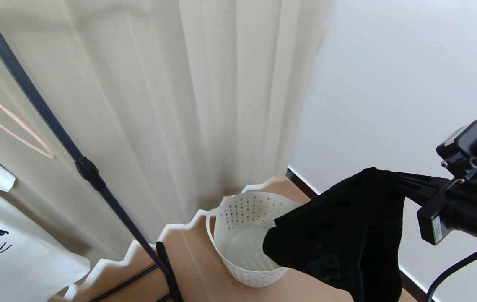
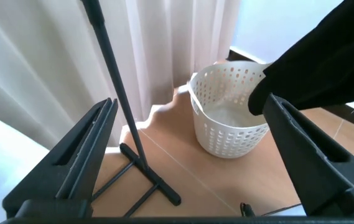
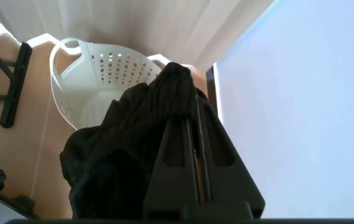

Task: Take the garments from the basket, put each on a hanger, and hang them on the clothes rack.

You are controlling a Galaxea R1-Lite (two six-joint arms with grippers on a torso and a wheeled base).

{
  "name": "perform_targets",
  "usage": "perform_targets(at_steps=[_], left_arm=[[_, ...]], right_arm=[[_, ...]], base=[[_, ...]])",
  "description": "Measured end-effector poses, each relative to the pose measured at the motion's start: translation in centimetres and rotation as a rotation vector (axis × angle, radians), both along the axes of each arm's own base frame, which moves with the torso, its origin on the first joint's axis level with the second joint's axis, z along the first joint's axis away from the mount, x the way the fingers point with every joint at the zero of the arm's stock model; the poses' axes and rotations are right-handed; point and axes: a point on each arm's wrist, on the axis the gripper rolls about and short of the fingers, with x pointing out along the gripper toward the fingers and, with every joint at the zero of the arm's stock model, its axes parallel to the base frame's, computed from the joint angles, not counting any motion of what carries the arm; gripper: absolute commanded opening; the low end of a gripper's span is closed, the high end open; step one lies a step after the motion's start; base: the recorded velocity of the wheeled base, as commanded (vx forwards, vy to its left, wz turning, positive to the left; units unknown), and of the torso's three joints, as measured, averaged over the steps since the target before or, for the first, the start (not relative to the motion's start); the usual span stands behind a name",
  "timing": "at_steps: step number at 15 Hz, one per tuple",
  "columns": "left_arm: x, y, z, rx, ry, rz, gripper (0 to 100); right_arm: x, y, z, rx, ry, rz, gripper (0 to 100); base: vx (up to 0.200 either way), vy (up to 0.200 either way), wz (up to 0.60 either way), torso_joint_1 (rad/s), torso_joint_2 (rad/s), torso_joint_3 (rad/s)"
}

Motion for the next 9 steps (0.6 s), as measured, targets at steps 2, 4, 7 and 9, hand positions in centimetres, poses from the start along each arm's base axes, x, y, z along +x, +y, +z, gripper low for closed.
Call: perform_targets(at_steps=[2,4,7,9], left_arm=[[0.00,0.00,-0.01,0.000,0.000,0.000,100],[0.00,0.00,-0.01,-0.001,0.000,0.000,100],[0.00,0.00,-0.01,-0.002,0.000,0.000,100],[0.00,0.00,-0.01,-0.002,0.000,0.001,100]], right_arm=[[0.00,-0.01,-0.01,0.000,0.000,-0.001,0],[0.00,-0.01,-0.01,0.000,0.000,-0.001,0],[0.10,0.07,0.34,0.007,-0.009,0.004,0],[0.18,0.13,0.54,0.012,-0.013,0.012,0]], base=[[0.000,0.000,0.00,0.166,-0.50,-0.129],[0.000,0.000,0.00,0.188,-0.51,-0.132],[0.000,0.000,0.00,0.201,-0.53,-0.152],[0.000,0.000,0.00,0.217,-0.55,-0.285]])
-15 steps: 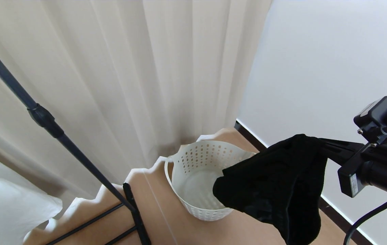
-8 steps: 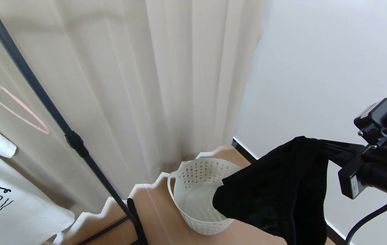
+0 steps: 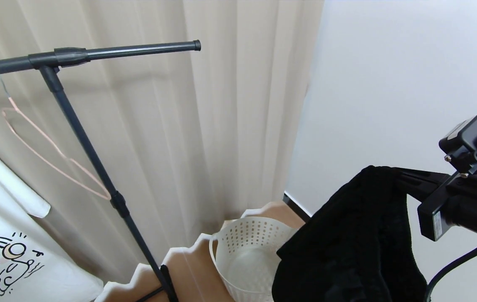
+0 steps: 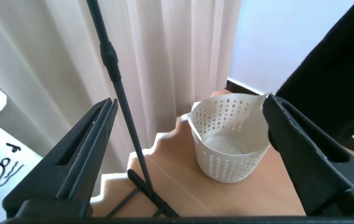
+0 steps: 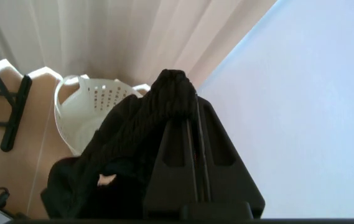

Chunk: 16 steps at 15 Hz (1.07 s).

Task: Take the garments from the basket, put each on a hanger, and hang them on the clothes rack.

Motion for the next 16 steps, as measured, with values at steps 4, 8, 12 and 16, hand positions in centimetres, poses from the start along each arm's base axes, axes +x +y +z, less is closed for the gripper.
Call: perform_targets(at_steps=[4,8,12,16], left_arm=[[0.00,0.00,0.00,-0.004,0.000,0.001,100],[0.00,0.01,0.00,-0.005,0.000,0.004,100],[0.00,0.02,-0.01,-0.007,0.001,0.007,100],[0.00,0.02,0.00,-0.009,0.001,0.007,100]], right_arm=[[0.02,0.03,-0.08,-0.002,0.004,0.001,0],[0.01,0.01,-0.18,-0.003,0.006,0.000,0],[-0.01,-0.01,-0.42,-0.009,0.014,0.001,0],[-0.06,-0.04,-0.53,-0.011,0.016,0.002,0]], base=[[0.000,0.000,0.00,0.243,-0.58,-0.328],[0.000,0.000,0.00,0.224,-0.52,-0.300],[0.000,0.000,0.00,0.177,-0.39,-0.213],[0.000,0.000,0.00,0.110,-0.24,-0.132]])
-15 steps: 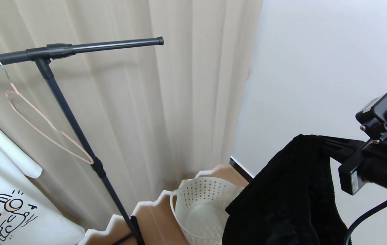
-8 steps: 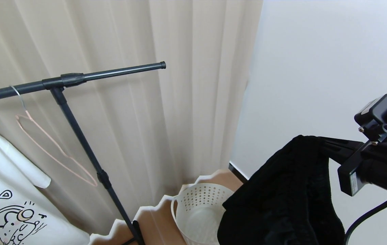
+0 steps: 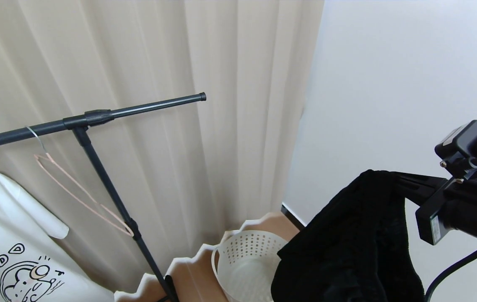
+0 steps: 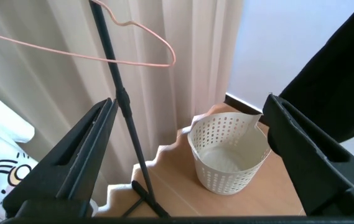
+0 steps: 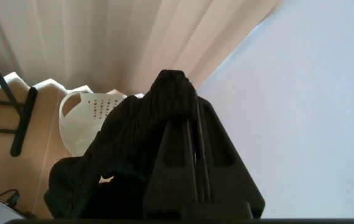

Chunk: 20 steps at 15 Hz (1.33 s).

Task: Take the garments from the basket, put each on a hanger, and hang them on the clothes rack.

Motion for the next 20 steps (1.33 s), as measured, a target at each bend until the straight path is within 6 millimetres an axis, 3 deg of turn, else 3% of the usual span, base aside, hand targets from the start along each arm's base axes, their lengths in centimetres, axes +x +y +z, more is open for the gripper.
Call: perform_targets(at_steps=[12,20], left_arm=[[0.00,0.00,0.00,0.002,0.000,0.000,100],[0.00,0.00,0.00,0.003,0.000,0.000,100]], right_arm=[[0.23,0.15,-0.20,-0.003,0.006,0.002,0],[0.58,0.38,-0.43,0.003,-0.005,0.004,0]], base=[[0.000,0.000,0.55,0.007,0.00,-0.001],[0.000,0.000,0.00,0.000,0.00,0.013]])
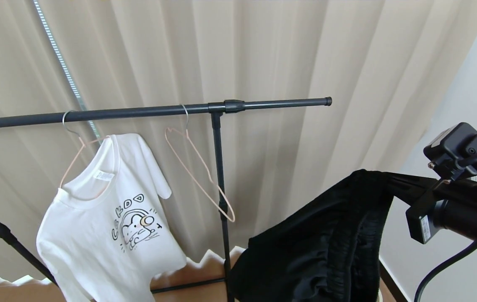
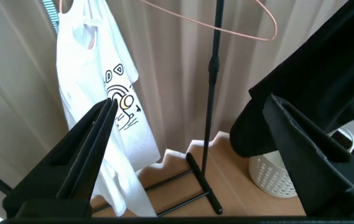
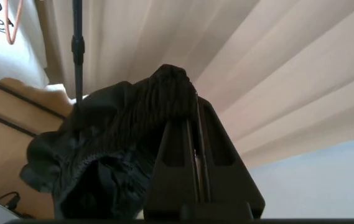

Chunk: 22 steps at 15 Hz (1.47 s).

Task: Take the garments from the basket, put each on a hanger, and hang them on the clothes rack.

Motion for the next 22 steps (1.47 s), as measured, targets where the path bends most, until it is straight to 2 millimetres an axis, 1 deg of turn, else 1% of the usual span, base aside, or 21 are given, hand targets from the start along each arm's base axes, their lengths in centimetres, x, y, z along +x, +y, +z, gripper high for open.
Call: perform_targets(at_steps=[5,10,18,20,22], left_arm=[[0.00,0.00,0.00,-0.003,0.000,0.001,100],[0.00,0.00,0.00,-0.002,0.000,0.001,100],[0.00,0.00,0.00,-0.003,0.000,0.000,100],[0.00,0.00,0.00,-0.003,0.000,0.000,100],[0.00,0.00,0.00,-0.003,0.000,0.001,100]], right_arm=[[0.06,0.01,-0.09,-0.003,0.003,-0.002,0],[0.05,0.03,-0.17,-0.005,0.005,0.000,0],[0.04,0.03,-0.14,-0.004,0.005,0.000,0],[0.04,0.02,-0.15,-0.005,0.005,0.000,0],[0.18,-0.14,-0.12,-0.003,0.002,-0.010,0]], base=[[0.000,0.000,0.00,0.000,0.00,0.122],[0.000,0.000,0.00,0.000,0.00,0.013],[-0.200,0.000,0.00,0.000,0.00,0.004],[0.000,0.000,0.00,0.000,0.00,0.000],[0.000,0.000,0.60,-0.010,0.00,0.015]])
